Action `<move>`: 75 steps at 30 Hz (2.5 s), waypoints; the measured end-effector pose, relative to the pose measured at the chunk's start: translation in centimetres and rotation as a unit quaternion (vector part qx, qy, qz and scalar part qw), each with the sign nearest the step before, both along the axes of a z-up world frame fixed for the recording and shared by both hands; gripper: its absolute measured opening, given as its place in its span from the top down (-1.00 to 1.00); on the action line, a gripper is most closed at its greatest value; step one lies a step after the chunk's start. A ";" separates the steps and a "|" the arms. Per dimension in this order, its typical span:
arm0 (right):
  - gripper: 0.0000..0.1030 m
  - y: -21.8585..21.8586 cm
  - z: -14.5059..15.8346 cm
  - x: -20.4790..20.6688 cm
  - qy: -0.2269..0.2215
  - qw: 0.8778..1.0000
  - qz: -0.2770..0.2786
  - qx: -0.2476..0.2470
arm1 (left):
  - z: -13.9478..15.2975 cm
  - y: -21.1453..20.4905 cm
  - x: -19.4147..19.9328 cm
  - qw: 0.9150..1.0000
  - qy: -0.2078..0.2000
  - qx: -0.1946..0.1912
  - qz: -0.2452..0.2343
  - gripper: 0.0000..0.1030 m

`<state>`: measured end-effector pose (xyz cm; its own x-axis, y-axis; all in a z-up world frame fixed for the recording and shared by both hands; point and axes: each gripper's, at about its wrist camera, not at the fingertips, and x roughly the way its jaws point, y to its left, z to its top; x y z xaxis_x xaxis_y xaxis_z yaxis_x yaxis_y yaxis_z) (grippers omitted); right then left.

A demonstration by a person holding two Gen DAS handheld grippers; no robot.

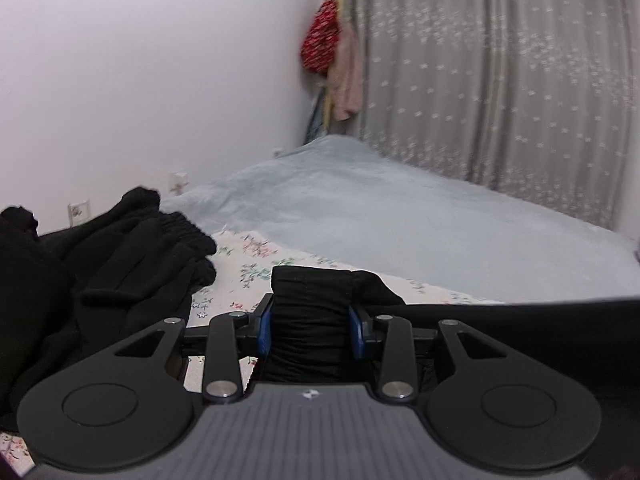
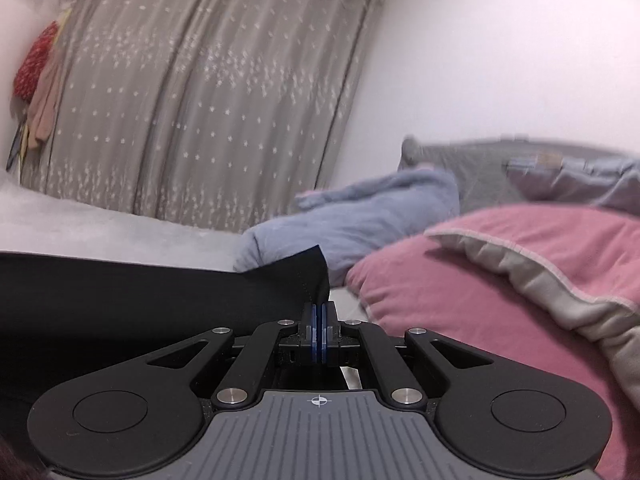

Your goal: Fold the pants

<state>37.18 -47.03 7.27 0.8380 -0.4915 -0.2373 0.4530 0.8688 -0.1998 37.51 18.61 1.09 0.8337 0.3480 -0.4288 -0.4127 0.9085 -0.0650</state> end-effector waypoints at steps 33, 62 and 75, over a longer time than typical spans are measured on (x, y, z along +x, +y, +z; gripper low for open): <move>-0.46 8.2 -1.4 -7.7 0.102 0.979 0.094 0.149 | 2.7 1.3 -12.7 0.990 0.106 -0.093 0.011 -0.86; -0.44 0.6 -8.0 -32.5 0.083 0.906 -0.143 0.389 | -6.2 3.7 -15.7 0.956 0.136 -0.258 -0.014 0.26; 0.53 0.7 -12.0 -34.3 0.102 0.876 -0.168 0.440 | -4.9 3.8 -18.1 0.957 0.124 -0.260 0.030 0.52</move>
